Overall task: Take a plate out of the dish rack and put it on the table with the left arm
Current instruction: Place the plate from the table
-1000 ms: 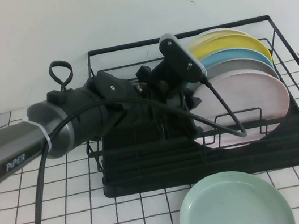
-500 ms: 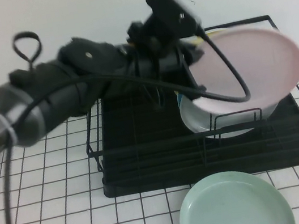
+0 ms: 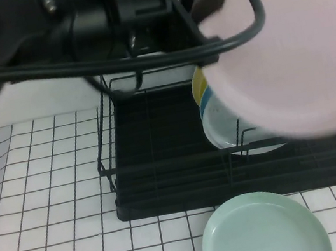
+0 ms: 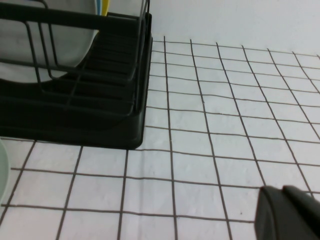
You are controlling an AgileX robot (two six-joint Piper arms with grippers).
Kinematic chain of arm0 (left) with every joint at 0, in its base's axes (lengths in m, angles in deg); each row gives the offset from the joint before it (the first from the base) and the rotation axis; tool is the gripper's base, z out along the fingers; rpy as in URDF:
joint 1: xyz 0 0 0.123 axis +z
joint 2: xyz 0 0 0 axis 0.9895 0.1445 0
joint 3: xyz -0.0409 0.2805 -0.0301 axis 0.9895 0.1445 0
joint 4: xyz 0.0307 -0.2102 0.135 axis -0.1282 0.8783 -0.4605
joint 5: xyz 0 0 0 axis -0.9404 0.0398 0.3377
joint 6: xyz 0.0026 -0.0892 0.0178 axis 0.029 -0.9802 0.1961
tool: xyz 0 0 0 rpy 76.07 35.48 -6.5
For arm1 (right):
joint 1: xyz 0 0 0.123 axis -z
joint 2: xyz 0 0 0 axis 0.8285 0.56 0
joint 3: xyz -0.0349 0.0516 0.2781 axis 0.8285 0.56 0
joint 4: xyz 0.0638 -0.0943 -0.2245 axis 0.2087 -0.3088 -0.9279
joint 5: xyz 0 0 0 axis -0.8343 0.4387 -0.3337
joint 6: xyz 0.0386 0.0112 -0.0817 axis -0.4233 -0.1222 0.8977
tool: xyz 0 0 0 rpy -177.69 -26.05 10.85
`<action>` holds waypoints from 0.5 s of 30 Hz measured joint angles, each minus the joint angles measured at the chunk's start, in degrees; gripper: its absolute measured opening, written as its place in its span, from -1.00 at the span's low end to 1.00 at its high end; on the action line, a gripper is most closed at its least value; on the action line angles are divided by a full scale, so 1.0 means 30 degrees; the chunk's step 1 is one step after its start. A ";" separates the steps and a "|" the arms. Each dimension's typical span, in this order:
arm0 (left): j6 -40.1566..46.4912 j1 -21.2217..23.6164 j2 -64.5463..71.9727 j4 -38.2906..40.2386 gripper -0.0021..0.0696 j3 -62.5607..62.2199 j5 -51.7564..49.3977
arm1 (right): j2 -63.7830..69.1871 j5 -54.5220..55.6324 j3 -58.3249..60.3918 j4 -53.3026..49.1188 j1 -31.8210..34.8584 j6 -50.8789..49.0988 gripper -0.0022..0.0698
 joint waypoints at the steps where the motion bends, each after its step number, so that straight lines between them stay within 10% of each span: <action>1: -0.1702 0.0000 -0.0275 -0.1120 -0.93 0.0000 -0.1088 | 0.0000 0.0000 0.0000 0.0000 0.0000 0.0000 -0.95; 7: -0.8091 0.0000 -0.0447 -0.5965 -0.93 0.0857 -0.6228 | 0.0000 0.0000 0.0000 0.0000 0.0000 0.0000 -0.95; 15: -0.8968 0.0000 -0.0286 -0.4207 -0.93 0.6491 -0.4706 | 0.0000 0.0000 0.0000 0.0000 0.0000 0.0000 -0.95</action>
